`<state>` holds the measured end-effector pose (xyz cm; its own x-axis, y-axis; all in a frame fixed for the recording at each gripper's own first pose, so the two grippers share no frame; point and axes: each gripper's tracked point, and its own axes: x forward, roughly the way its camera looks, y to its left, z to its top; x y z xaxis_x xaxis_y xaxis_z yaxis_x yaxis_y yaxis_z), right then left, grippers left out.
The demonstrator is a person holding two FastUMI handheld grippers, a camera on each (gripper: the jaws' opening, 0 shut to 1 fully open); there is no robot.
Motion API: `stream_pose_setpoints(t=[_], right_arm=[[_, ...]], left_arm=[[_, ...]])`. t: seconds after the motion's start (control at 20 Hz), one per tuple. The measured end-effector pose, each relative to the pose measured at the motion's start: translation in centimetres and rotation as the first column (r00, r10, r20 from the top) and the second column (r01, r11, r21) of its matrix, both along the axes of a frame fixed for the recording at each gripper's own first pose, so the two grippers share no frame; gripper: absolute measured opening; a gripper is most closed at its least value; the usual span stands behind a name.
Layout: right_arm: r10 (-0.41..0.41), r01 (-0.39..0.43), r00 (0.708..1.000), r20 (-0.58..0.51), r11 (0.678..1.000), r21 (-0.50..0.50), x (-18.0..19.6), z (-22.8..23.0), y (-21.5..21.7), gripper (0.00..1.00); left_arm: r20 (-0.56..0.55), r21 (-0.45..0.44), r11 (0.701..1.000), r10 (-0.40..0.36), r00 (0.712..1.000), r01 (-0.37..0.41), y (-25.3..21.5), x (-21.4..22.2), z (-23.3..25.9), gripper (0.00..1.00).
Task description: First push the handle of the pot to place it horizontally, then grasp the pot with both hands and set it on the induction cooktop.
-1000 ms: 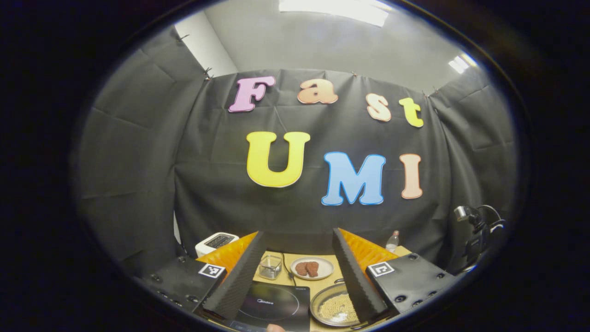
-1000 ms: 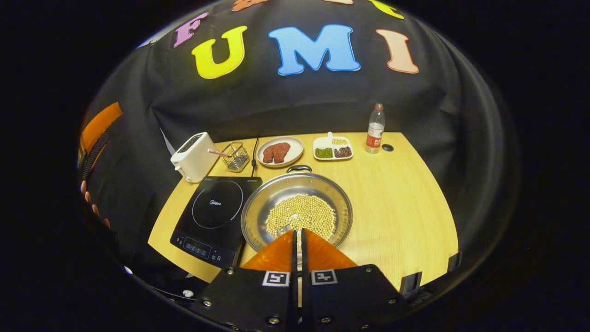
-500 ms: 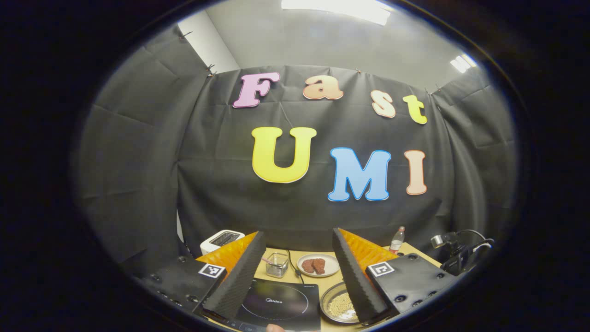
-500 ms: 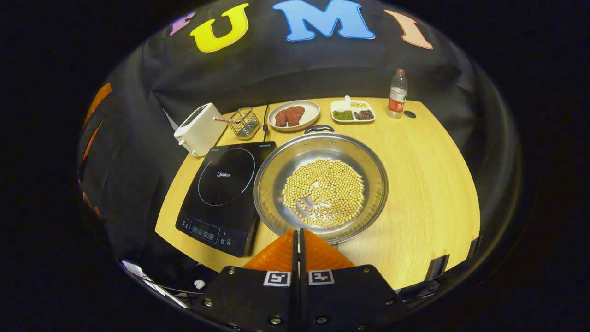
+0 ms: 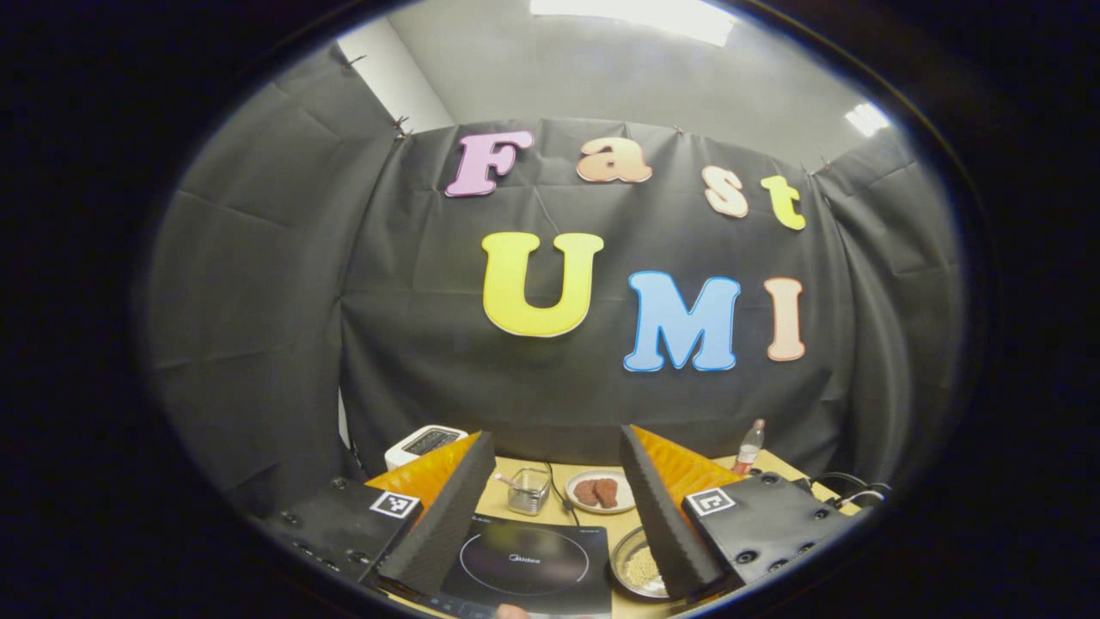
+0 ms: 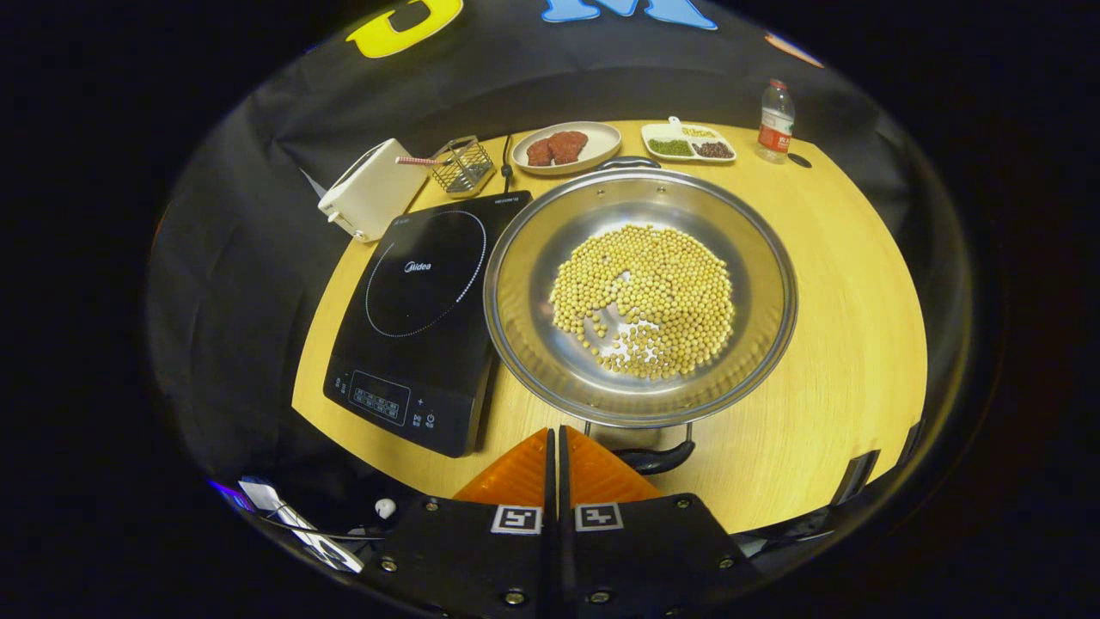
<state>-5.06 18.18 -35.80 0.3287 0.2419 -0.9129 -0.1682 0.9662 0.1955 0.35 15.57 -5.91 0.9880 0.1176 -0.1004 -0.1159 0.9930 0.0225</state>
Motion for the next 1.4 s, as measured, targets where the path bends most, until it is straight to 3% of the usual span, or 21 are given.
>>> stream_pose_setpoints(t=[0.5,0.75,1.4], right_arm=[[0.004,-0.006,0.998,-0.056,1.000,-0.029,0.3,-3.5,0.7,0.00],[-0.017,0.018,0.998,-0.056,1.000,0.008,0.6,-3.8,0.8,0.00],[-0.156,0.159,0.985,-0.079,0.986,0.045,0.7,-3.8,-1.1,0.00]], left_arm=[[-0.024,0.013,1.000,0.027,0.999,-0.027,1.5,-0.3,-0.8,0.99],[-0.032,0.015,0.999,0.031,0.999,-0.030,1.4,-0.1,-1.1,0.99],[-0.050,0.011,0.999,-0.044,0.998,0.045,-0.2,1.0,-1.4,0.99]])
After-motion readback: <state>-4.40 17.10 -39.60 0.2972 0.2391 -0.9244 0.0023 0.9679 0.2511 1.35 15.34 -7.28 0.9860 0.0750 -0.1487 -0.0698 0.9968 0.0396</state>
